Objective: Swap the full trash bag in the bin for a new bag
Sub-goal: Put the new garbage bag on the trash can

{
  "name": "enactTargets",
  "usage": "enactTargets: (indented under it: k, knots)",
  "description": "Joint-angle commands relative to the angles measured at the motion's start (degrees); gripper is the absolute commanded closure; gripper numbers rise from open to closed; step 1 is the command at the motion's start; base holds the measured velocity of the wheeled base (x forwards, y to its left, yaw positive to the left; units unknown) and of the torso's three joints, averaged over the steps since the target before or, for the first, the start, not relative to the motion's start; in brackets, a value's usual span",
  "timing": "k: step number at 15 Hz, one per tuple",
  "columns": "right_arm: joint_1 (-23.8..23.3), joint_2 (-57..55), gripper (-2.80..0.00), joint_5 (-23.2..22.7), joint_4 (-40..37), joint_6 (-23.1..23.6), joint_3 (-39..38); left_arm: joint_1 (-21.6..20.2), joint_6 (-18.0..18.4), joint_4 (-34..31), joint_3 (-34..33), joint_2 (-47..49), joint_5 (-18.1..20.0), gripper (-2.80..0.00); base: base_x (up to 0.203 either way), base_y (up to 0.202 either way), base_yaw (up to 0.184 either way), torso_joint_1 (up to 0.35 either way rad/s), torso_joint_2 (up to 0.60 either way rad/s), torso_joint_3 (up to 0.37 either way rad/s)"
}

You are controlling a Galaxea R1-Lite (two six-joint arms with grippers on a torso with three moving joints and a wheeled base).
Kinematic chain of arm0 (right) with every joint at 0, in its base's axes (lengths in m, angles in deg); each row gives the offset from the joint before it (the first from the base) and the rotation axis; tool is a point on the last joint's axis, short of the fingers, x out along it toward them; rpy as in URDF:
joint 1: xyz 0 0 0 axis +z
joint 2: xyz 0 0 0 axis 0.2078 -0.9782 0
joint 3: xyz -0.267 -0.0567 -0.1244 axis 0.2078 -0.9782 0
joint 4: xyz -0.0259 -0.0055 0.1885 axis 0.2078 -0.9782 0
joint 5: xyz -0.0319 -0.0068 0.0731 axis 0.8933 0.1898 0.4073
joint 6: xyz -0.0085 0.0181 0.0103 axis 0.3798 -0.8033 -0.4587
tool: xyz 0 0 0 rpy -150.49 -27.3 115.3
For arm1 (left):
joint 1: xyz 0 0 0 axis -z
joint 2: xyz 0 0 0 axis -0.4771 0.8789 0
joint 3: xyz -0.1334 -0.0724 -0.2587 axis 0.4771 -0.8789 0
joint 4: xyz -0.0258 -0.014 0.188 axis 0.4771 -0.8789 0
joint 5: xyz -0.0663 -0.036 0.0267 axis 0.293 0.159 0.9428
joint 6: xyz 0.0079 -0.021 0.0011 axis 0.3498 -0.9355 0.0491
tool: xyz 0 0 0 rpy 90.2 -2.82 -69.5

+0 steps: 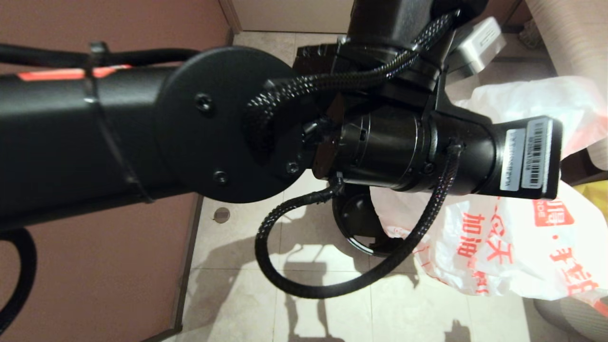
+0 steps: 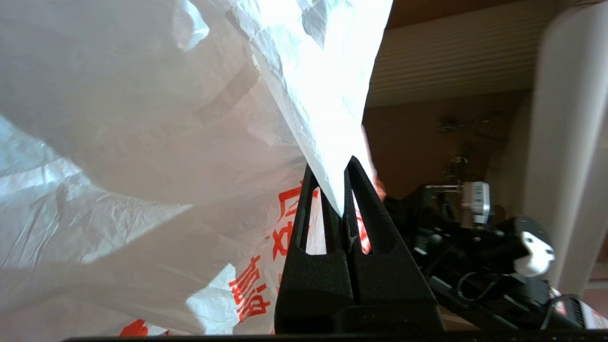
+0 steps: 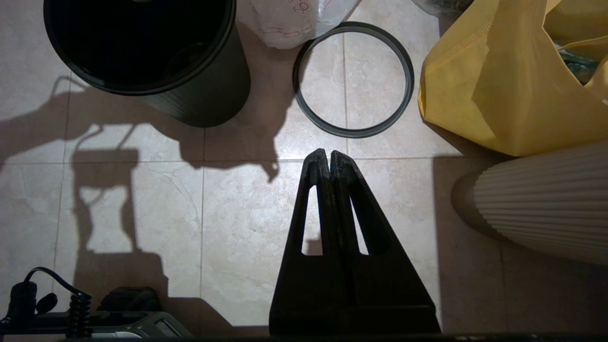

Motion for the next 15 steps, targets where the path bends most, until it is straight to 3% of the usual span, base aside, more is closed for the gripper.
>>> enactTargets:
  k: [1,3,9,12,15]
  knots:
    - [0.02,-0.09,0.00,0.02,-0.01,-0.05,0.00,-1.44,-1.14,-0.05,-1.36,1.35,0.13,0.00,0.000,0.000,0.000,0.000,0.00,0.000]
    - [0.02,-0.09,0.00,0.02,-0.01,-0.02,0.00,-3.15,-3.38,1.04,-3.11,1.69,1.08,0.00,0.000,0.000,0.000,0.000,0.00,0.000]
    - [0.02,-0.09,0.00,0.02,-0.01,0.01,0.00,-13.20,-3.70,13.61,-12.07,12.45,1.81,0.00,0.000,0.000,0.000,0.000,0.00,0.000]
    - [0.02,-0.09,0.00,0.02,-0.01,0.03,0.00,-13.77,-3.52,13.51,-6.00,13.82,4.02,0.00,0.000,0.000,0.000,0.000,0.00,0.000]
    - [0.02,-0.09,0.00,0.02,-0.01,0.03,0.00,-10.13,-3.11,12.20,0.14,18.06,5.03,0.00,0.000,0.000,0.000,0.000,0.00,0.000]
